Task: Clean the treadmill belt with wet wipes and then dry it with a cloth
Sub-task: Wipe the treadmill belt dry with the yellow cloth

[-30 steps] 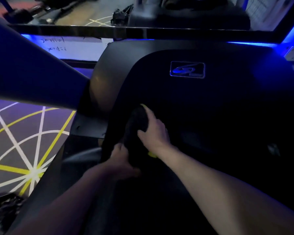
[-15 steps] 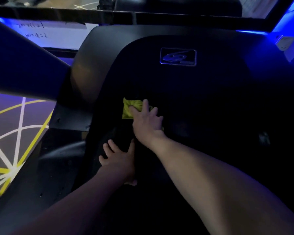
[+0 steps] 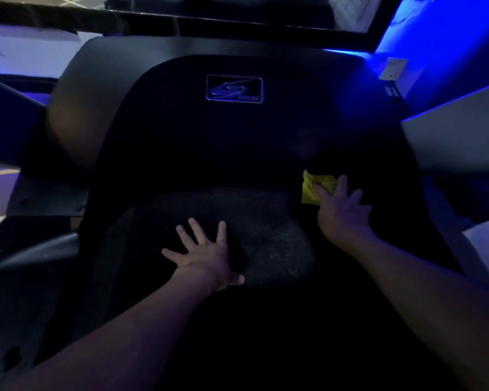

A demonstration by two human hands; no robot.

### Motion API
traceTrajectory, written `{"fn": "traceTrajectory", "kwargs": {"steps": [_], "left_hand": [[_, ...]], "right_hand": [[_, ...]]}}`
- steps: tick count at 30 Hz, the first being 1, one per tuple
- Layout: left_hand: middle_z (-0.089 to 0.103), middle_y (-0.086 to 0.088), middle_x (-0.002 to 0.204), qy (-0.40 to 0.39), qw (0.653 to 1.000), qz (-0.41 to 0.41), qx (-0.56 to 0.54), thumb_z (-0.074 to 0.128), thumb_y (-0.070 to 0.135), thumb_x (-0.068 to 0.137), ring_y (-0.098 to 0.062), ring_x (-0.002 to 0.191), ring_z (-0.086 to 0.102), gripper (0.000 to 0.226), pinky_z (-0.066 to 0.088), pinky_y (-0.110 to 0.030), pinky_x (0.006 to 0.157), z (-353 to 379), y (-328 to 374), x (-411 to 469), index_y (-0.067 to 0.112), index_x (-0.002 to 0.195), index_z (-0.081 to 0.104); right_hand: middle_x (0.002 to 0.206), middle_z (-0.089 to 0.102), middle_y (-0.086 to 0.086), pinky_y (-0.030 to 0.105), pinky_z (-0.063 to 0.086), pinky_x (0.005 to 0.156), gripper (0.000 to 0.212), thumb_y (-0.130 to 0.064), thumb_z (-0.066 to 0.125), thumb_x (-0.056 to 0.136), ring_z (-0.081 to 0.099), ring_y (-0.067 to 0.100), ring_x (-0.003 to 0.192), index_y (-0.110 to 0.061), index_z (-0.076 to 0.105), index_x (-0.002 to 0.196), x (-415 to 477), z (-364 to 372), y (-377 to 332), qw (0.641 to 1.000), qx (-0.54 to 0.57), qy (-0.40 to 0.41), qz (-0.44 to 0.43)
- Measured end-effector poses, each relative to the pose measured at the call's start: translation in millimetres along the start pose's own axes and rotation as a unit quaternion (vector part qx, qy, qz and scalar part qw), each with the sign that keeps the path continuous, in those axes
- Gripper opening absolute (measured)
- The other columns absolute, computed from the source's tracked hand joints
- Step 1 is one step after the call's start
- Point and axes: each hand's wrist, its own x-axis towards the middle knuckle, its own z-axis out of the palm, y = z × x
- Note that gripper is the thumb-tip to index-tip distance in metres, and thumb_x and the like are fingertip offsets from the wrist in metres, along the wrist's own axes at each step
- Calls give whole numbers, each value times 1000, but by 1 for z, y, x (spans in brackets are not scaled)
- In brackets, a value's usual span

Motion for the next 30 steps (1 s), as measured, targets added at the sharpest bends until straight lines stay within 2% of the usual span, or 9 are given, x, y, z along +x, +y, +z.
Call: {"fn": "traceTrajectory", "kwargs": {"steps": [5,7,10,12,16,19,23,27,30], "left_hand": [[-33,-18,154,31,999,10,-25,72,68,68,-43,143,-24,124,9,-72,110,4,-6,-4,42,150,-18],[-30,-14,157,45,998,17,-40,73,68,67,-39,144,-24,125,6,-69,111,6,-11,-5,38,152,-14],[-26,-9,159,50,995,34,-73,79,52,70,-30,147,-22,125,2,-58,118,5,-26,-10,25,155,-9],[-24,-9,160,52,995,33,-75,81,45,71,-29,148,-19,125,4,-50,121,6,-46,-13,22,155,-8],[-23,-6,160,69,995,27,-60,81,58,64,-24,148,-18,122,6,-50,119,8,-90,-19,41,152,-1],[-14,-4,162,89,993,44,-58,80,61,61,-21,150,-10,122,10,-49,118,8,-101,-18,39,153,4],[-10,0,163,93,994,53,-28,81,53,66,-20,150,-4,121,16,-47,119,2,-108,-18,25,156,4],[-8,-4,162,88,993,43,-69,81,52,67,-24,149,5,116,22,-39,119,7,-119,-26,17,154,13],[27,-13,141,179,983,-21,-31,72,70,65,-30,132,28,99,34,-36,109,16,-123,-36,8,134,37]], "right_hand": [[140,23,19,37,45,73,60,-38,57,90,50,36,98,-27,33,144,-20,-7,10,994,99,-40,23],[141,24,20,39,44,82,67,-49,54,89,48,38,109,-27,27,146,-24,-5,4,990,124,-62,38],[146,21,21,53,36,99,75,-58,54,84,35,45,124,-29,24,146,-31,6,-8,992,97,-25,82],[141,25,18,52,43,95,73,-57,58,84,38,45,118,-30,29,145,-33,15,-17,984,137,-1,115],[129,34,16,51,44,90,58,-51,62,84,43,45,111,-27,45,133,-29,22,-29,980,150,39,123],[130,36,16,51,44,91,56,-51,62,84,42,45,111,-26,49,133,-26,21,-37,983,129,50,121],[131,37,14,51,44,91,53,-49,61,84,42,43,112,-28,51,131,-22,17,-68,986,134,43,93],[137,34,12,48,43,92,59,-51,61,85,40,39,116,-31,46,139,-30,8,-143,990,140,31,-7],[138,35,11,47,41,92,59,-52,62,84,39,38,117,-32,47,138,-47,-3,-210,987,139,33,-73]]}}
